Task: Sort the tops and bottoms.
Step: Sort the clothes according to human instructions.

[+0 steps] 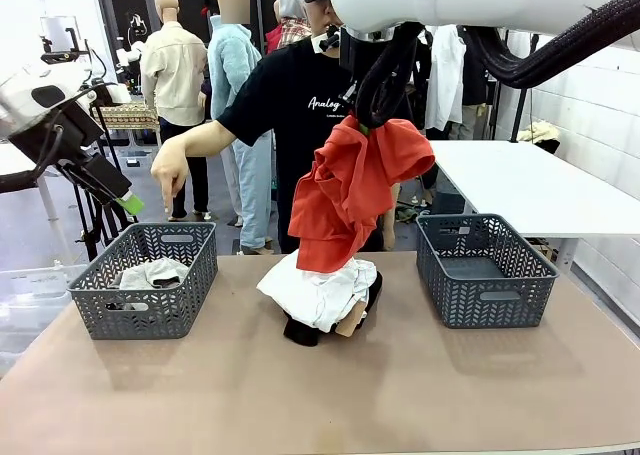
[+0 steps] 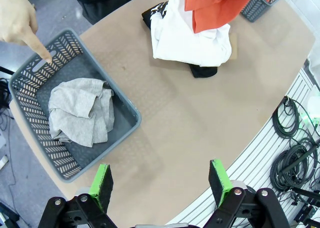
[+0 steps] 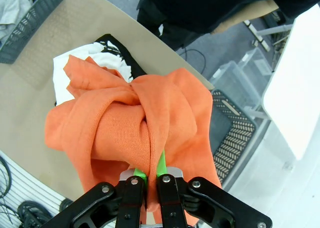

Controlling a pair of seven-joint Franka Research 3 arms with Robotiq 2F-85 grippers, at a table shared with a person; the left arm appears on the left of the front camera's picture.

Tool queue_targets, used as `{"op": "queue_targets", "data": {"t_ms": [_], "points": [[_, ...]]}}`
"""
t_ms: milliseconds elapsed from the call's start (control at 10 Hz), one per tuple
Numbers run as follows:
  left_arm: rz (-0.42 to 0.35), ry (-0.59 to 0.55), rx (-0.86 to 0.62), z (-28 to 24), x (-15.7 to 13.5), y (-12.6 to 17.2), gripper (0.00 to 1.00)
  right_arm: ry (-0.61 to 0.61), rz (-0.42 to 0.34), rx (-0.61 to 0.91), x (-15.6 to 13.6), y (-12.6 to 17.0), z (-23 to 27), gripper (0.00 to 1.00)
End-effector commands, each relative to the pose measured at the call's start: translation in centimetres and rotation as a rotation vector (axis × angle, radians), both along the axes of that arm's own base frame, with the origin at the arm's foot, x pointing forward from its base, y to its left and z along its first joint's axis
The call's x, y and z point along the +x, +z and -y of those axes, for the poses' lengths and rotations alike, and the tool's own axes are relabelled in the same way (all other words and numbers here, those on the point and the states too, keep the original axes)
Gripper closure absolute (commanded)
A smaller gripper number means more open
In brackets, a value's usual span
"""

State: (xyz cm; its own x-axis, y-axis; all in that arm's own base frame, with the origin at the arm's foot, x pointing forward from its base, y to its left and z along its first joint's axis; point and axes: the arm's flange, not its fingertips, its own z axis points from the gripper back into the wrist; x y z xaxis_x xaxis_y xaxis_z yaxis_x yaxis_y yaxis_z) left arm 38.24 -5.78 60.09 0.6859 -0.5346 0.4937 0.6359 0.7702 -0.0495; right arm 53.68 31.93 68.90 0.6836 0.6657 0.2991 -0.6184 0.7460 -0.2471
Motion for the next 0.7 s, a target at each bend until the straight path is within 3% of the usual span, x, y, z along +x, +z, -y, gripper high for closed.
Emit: {"op": "queue_targets", "data": {"t_ms": [0,200,400,600], "points": [[0.000,0.000,0.000,0.0,0.0,0.0,0.00,0.073,0.042,0.039,0.2,0.7,-1.2,1.00],[0.049,0.005,0.013,-1.1,-2.9,1.4,0.00,0.242,0.170,0.161,0.3,3.0,-4.0,1.00],[0.051,0.025,0.022,-3.4,-4.8,1.2,0.00,0.395,0.303,0.274,0.9,5.7,-7.2,1.00],[0.036,0.093,0.029,-6.1,-6.1,0.8,0.00,0.548,0.326,0.359,1.5,6.9,-11.6,1.00]]}}
